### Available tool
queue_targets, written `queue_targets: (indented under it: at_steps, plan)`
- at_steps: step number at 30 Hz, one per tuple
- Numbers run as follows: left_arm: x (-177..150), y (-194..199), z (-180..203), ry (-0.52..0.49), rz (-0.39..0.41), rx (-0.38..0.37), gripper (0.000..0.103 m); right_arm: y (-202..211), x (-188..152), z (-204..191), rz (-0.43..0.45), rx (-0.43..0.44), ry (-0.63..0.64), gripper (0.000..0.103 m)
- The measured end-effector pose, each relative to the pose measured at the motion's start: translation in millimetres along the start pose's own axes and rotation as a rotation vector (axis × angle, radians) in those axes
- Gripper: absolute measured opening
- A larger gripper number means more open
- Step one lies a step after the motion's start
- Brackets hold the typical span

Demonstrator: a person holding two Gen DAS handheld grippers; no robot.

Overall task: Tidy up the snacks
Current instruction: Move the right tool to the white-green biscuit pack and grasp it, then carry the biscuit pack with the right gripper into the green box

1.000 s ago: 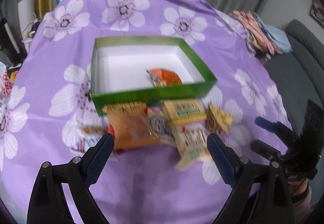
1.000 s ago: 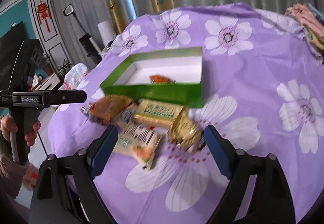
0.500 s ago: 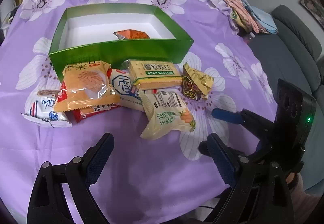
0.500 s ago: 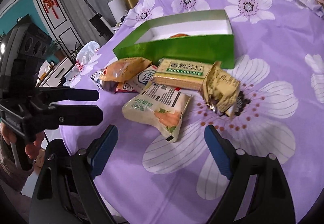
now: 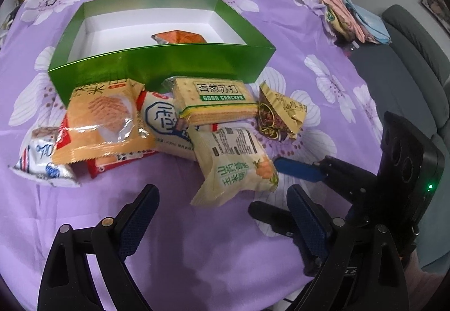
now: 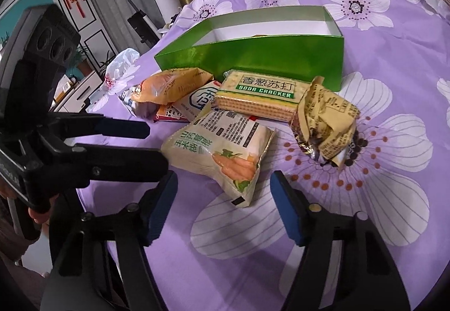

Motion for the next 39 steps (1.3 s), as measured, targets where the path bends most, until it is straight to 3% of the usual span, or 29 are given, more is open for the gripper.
queue_targets:
  at_steps: [6, 8, 14, 15, 16, 20, 27, 39]
  plan:
    - [8, -13, 2, -0.01, -0.021, 0.003, 0.084, -8, 3, 7, -0.021, -0.005, -0.014, 0.062]
    - [8, -17, 4, -0.017, -0.028, 0.003, 0.067, -9, 7, 7, -0.021, -0.003, -0.01, 0.061]
    - [12, -18, 2, -0.019, -0.029, 0.009, 0.059, -13, 11, 5, -0.033, 0.006, 0.006, 0.049]
    - [12, -18, 2, -0.021, -0.029, 0.012, 0.055, -14, 11, 4, -0.034, 0.004, 0.011, 0.044]
    - [12, -18, 2, -0.025, -0.028, 0.014, 0.043, -14, 11, 3, -0.036, 0.001, 0.016, 0.039]
    - [14, -19, 2, -0.035, -0.031, 0.033, 0.034, -15, 10, 3, -0.035, -0.02, 0.027, 0.033]
    - [10, -16, 6, -0.061, -0.018, 0.061, 0.028, -10, 10, 1, -0.016, -0.014, 0.029, 0.022]
    - [6, 4, 20, -0.081, 0.028, 0.088, 0.028, 10, 7, -9, 0.03, -0.035, 0.054, 0.022]
Point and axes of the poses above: each gripper's, at about its wrist camera, not at the fingertips, and y roughly against the way its jaws point, z to its right, x to its top, the point moved 6 cm from there along -y, roughly the way its jaws point, and after that the axes turned 14 degrees about -z, right-handed, at the moved point
